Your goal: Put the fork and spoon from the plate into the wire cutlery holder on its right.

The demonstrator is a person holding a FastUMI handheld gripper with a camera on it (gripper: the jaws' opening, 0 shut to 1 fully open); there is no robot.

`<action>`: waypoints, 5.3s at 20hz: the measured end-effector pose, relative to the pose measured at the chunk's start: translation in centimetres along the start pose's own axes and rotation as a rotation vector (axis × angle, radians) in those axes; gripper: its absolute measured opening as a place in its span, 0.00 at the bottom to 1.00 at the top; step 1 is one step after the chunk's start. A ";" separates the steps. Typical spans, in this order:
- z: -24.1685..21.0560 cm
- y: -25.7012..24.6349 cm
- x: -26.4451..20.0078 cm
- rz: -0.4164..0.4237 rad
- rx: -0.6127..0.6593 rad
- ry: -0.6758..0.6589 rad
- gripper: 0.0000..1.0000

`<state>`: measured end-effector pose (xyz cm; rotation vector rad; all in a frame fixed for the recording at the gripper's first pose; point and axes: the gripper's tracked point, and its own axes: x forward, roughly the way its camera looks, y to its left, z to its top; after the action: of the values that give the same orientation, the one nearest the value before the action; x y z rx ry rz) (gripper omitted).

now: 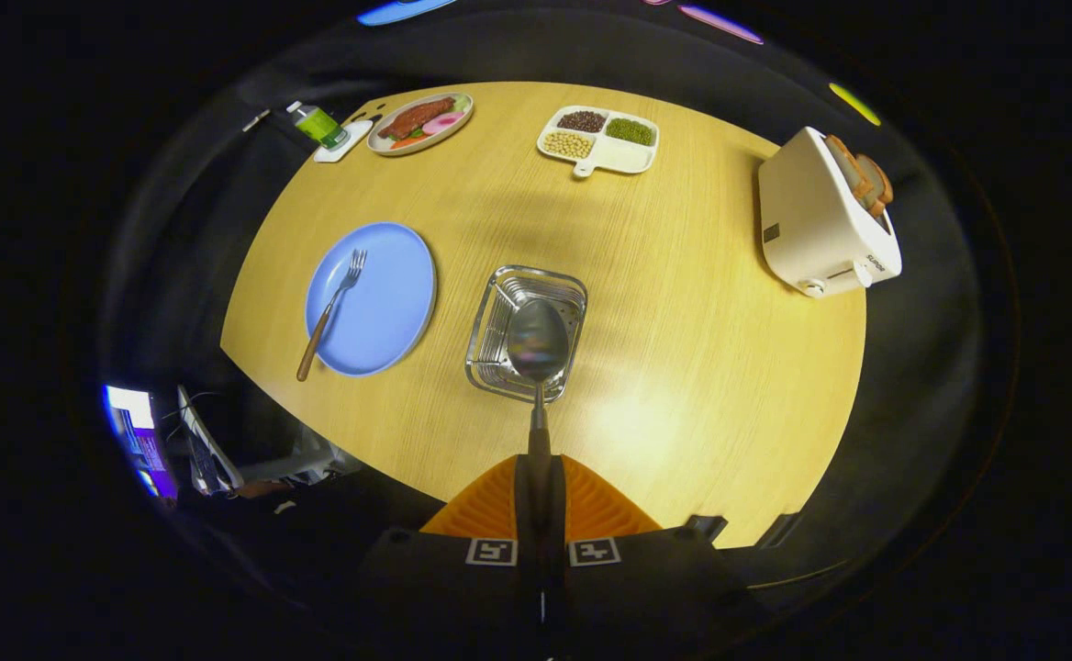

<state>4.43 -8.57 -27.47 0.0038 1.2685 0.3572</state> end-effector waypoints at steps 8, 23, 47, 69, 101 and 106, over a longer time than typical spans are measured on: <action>2.1 0.5 2.9 0.003 -0.038 0.152 0.06; 6.1 0.7 2.5 0.019 0.079 -0.100 0.22; 7.4 24.6 8.8 0.201 0.154 -0.200 0.43; 9.4 25.3 16.2 0.241 0.300 -0.166 0.06; 1.3 0.9 0.7 0.104 0.096 0.392 0.06; 1.8 0.6 1.2 0.054 0.033 0.509 0.06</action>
<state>6.21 -7.34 -27.89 -0.0263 1.7808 0.3975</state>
